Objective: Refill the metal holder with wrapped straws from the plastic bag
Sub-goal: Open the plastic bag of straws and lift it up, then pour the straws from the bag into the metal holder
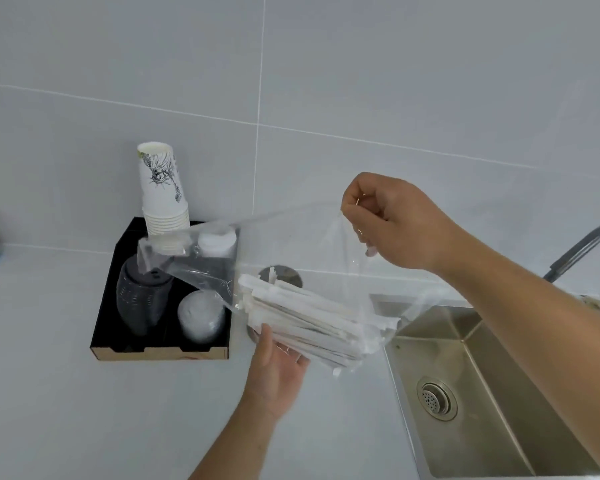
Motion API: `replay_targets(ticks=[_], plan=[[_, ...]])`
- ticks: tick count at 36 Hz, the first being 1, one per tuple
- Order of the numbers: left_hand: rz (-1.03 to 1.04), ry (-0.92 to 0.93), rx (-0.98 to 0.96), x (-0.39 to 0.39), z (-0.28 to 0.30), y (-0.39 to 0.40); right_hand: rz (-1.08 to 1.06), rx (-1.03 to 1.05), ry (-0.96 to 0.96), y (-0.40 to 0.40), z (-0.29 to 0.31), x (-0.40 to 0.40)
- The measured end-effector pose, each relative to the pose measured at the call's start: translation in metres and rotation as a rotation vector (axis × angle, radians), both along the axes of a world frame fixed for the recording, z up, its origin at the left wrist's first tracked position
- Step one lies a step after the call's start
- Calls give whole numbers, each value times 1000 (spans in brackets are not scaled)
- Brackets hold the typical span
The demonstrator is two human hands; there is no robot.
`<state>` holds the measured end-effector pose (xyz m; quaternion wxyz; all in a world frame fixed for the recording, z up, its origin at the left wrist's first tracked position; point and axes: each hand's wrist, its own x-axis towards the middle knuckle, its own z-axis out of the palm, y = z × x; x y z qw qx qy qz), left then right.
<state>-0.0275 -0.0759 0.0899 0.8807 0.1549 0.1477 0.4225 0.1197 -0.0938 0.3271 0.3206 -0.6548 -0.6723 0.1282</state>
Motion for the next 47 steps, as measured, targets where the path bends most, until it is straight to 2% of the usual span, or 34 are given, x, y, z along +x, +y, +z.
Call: replay_targets(ticks=[6, 11, 15, 20, 27, 30, 35, 41, 44, 47], plan=[[15, 0, 77, 8, 27, 7, -123, -34, -83, 9, 5, 5], [-51, -124, 147, 0, 34, 9, -124, -97, -141, 4, 2, 6], [-86, -139, 99, 3, 33, 13, -133, 3, -175, 1, 17, 2], [-108, -142, 23, 18, 34, 12, -29, 139, -229, -5, 47, -10], [-170, -117, 114, 45, 62, 20, -105, 149, -195, 2, 64, 3], [-189, -170, 114, 52, 72, 25, -148, 122, -172, 1, 66, 11], [-141, -55, 130, 59, 78, 33, -186, -7, -98, -15, 69, 34], [-25, 50, 30, 62, 84, 42, -209, -160, -48, -39, 65, 58], [-30, 88, 0, 64, 83, 49, -247, -149, 31, -48, 58, 67], [-39, 168, -6, 64, 80, 56, -320, -42, 80, -55, 47, 72]])
